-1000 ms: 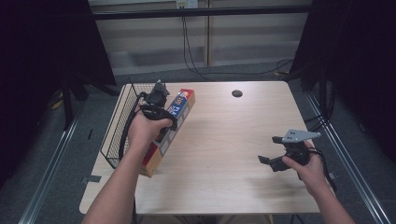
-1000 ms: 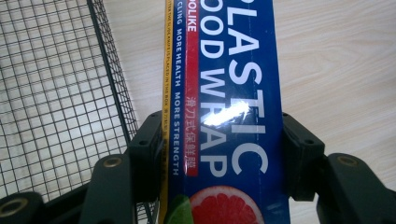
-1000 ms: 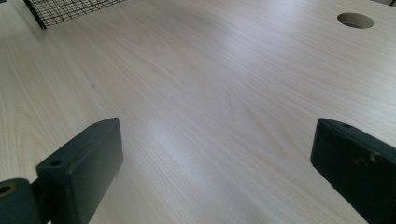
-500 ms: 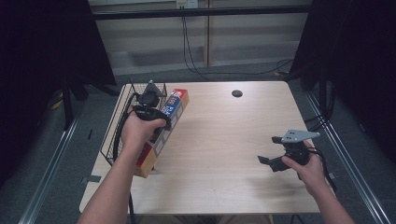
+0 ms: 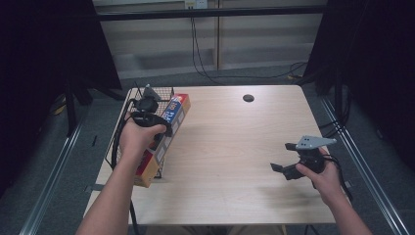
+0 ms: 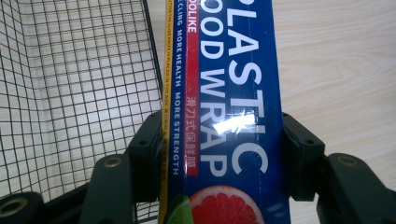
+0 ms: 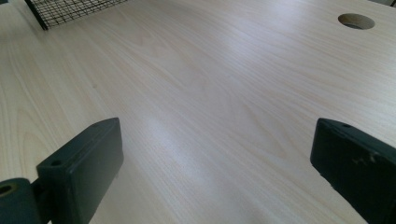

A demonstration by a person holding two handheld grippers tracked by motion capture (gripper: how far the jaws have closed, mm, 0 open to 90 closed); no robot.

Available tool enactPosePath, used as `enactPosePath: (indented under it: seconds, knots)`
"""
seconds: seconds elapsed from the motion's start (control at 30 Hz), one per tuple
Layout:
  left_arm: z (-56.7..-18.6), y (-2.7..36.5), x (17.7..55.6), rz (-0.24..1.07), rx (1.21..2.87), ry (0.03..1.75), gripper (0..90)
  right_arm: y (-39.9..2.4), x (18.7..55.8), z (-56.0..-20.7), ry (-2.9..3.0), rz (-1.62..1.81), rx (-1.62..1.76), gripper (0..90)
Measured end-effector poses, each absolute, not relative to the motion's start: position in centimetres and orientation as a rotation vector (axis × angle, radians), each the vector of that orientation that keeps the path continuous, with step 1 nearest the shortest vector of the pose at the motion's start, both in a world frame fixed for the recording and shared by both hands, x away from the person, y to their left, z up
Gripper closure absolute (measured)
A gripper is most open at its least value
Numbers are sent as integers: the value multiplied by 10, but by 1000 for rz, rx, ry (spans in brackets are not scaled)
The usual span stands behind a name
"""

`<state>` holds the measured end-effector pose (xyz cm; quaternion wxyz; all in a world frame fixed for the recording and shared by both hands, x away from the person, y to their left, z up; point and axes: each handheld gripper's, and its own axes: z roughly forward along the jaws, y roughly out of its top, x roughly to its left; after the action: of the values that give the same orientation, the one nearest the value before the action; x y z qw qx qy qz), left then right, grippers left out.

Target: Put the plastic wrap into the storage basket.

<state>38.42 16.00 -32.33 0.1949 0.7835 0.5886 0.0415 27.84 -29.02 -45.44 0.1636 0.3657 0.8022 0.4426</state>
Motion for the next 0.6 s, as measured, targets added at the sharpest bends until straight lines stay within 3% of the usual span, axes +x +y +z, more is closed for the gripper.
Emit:
enactPosePath:
  seconds: [0.6]
  knots:
    - [-321,179,387,160,2172,1718,433,-290,279,-454,2285,1252,1047,29]
